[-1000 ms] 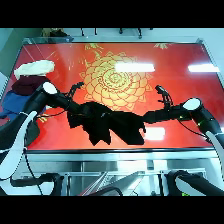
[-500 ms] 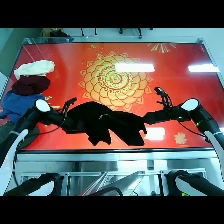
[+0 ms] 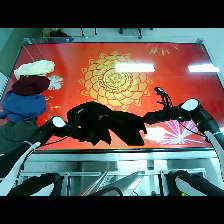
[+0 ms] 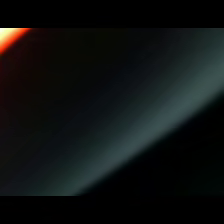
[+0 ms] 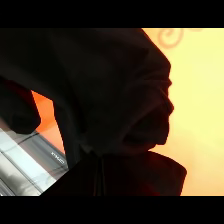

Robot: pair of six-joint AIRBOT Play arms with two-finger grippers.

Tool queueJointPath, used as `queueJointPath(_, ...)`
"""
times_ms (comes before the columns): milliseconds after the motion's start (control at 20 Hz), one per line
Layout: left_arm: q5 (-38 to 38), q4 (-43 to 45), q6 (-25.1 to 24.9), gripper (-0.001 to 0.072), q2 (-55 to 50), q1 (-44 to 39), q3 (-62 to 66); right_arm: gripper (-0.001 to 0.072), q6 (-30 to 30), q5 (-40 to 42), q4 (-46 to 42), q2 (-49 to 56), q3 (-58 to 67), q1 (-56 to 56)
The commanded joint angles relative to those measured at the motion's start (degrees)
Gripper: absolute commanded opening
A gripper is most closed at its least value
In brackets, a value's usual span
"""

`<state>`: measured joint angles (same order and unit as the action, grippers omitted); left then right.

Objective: Fold the shirts.

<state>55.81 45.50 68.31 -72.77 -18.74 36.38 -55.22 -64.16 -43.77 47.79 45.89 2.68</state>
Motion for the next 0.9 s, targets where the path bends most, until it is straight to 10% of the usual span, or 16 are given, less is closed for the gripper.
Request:
queueJointPath(0, -1.81, 0.02, -1.03, 0.0142, -4.63, -3.61, 5.11, 0.0025, 0.00, -0.35, 0.00, -0.04, -0.02, 0.02)
queueJointPath(50, -1.97, 0.13, -1.75, 0.0014, -5.07, -3.98, 6.67, 0.0025, 0.00, -0.35, 0.00, -0.04, -0.02, 0.02)
queueJointPath(500, 12.13, 1.38, 1.57, 0.0012, 11.39, 1.79, 19.52, 0.0025, -0.02, -1.86, 4.15, -10.16, 6.34, -0.07)
queueJointPath(850, 13.64, 5.97, 9.81, 0.0011, 31.45, 9.92, 62.95, 0.0024, 2.75, 8.72, -4.15, -22.10, 41.97, -0.07)
